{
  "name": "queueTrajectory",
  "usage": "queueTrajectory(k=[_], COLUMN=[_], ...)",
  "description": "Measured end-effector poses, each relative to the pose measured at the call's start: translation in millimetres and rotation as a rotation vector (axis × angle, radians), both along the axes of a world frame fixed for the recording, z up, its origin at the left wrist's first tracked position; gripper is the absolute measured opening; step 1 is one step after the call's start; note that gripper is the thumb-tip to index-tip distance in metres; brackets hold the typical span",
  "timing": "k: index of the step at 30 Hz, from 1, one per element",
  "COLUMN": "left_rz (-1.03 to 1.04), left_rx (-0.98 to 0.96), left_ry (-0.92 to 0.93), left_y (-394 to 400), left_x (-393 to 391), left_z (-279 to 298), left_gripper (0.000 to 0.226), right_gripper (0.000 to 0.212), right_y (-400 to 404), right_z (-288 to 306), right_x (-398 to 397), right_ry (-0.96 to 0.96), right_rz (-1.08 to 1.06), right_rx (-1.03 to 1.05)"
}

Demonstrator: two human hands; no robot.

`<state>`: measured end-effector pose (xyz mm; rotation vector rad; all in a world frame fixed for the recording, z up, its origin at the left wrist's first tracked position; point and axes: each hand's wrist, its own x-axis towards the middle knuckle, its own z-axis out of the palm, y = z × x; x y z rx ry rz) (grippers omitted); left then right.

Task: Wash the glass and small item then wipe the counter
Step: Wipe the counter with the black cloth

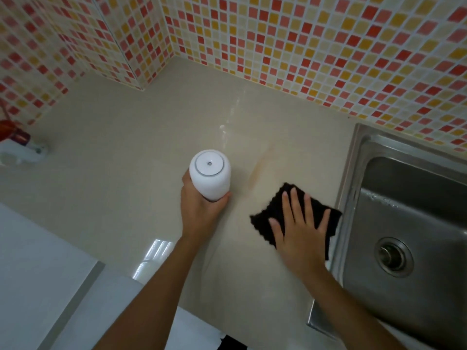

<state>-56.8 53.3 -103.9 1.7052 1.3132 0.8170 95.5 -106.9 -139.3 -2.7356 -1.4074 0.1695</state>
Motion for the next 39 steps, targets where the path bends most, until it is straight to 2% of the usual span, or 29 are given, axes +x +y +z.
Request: queueTrajectory(k=[3,7,11,13,16,19,22,25,27,29,32,35,39], left_rz=[-0.031,-0.11,-0.178,-0.184,-0.162,-0.145,-0.147,-0.148,-0.163,-0.175,-0.17,-0.128,-0.121], left_rx=[-0.051,-0.022,0.07,0.112,0.136,0.136,0.093,0.101,0.116,0.143,0.128,0.058,0.004], left_ry=[-0.049,-0.071,-0.063,-0.056,-0.042,-0.019,-0.031,-0.035,-0.031,-0.024,-0.043,-0.082,-0.107], left_y=[13,31,53,64,78,87,95,103,104,101,94,88,86], left_x=[17,46,56,50,34,23,19,22,24,25,22,17,21], left_z=[7,22,37,43,46,46,47,52,54,52,42,31,26], left_gripper=[0.092,0.098,0.098,0.099,0.101,0.102,0.1,0.1,0.098,0.097,0.098,0.098,0.097], right_gripper=[0.067,0.069,0.072,0.072,0.069,0.065,0.063,0.063,0.064,0.066,0.069,0.068,0.067], right_y=[-23,37,139,160,138,72,18,50,108,165,204,176,86], right_z=[0,0,0,-4,-5,-2,0,-3,-6,-3,-6,-8,-4], right_x=[-35,2,72,83,59,-7,-61,-40,-1,46,84,58,-22], right_ry=[0.008,-0.002,0.082,0.093,0.076,0.037,0.057,0.038,0.0,0.039,0.071,0.019,-0.011], right_rz=[0.123,0.299,0.005,-0.094,0.01,0.197,0.355,0.426,0.344,0.152,0.002,0.064,0.265], right_rx=[-0.017,-0.021,-0.042,-0.065,-0.027,0.041,0.007,0.035,0.028,-0.008,-0.031,0.023,0.039])
